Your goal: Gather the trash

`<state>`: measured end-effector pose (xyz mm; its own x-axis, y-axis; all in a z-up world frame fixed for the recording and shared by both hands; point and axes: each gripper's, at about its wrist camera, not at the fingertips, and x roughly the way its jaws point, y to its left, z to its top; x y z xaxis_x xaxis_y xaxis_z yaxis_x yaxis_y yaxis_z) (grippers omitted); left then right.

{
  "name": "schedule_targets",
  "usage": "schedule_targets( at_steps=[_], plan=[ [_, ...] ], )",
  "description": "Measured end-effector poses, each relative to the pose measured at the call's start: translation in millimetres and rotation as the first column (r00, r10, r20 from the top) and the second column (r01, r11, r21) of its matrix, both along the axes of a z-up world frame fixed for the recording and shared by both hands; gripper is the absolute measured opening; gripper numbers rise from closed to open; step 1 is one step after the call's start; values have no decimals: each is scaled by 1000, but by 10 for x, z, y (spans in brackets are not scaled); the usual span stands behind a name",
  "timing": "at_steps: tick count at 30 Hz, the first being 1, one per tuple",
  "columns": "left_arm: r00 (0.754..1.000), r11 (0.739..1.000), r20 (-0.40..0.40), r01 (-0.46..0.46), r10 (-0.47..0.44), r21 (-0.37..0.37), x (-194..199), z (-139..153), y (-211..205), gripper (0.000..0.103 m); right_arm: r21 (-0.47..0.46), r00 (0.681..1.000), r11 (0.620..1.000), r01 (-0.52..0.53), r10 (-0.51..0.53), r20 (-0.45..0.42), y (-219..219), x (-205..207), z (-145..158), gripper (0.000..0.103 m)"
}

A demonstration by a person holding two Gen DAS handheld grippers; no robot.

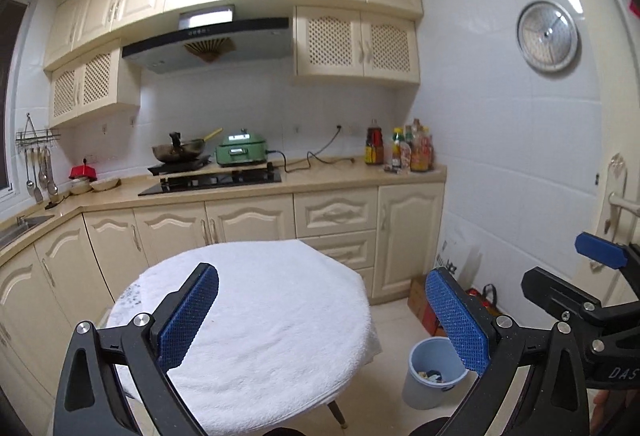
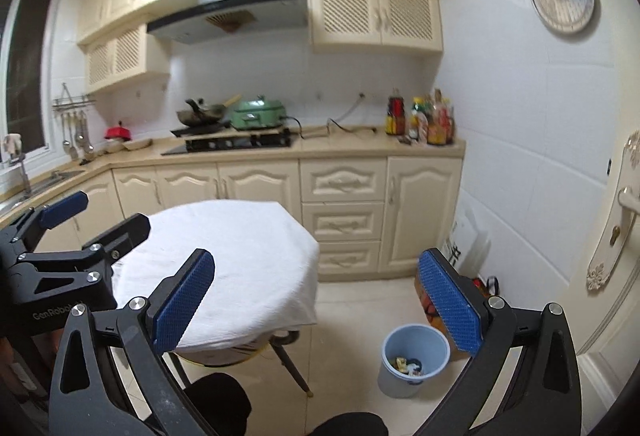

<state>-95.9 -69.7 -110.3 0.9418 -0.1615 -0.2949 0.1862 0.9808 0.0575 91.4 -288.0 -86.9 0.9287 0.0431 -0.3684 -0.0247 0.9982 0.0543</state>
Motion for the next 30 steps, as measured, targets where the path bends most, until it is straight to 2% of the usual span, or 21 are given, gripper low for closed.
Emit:
schedule_targets(
  at_steps=[7,11,18,20,21,30],
  plan=[
    [998,999,48,-36,37,-16,-678,29,141,102,-30,997,999,-22,24,77,254,-255,204,103],
    [996,998,61,-61,61,-7,-829,23,88,102,-36,996,999,-17,20,84,298,-279,217,103],
    [995,997,71,-72,71,3,-562,39,-99,102,-16,996,1000,-13,14,90,262,-364,223,103],
    [995,997,74,-73,73,2,-597,37,-122,102,-13,995,1000,-13,14,96,254,-382,235,103],
    [994,997,75,-74,74,1,-477,64,-150,102,-14,995,1000,-12,13,100,260,-402,236,103],
    [993,996,82,-89,89,4,-187,128,-194,102,-2,995,1000,-16,16,102,240,-413,237,103]
  ],
)
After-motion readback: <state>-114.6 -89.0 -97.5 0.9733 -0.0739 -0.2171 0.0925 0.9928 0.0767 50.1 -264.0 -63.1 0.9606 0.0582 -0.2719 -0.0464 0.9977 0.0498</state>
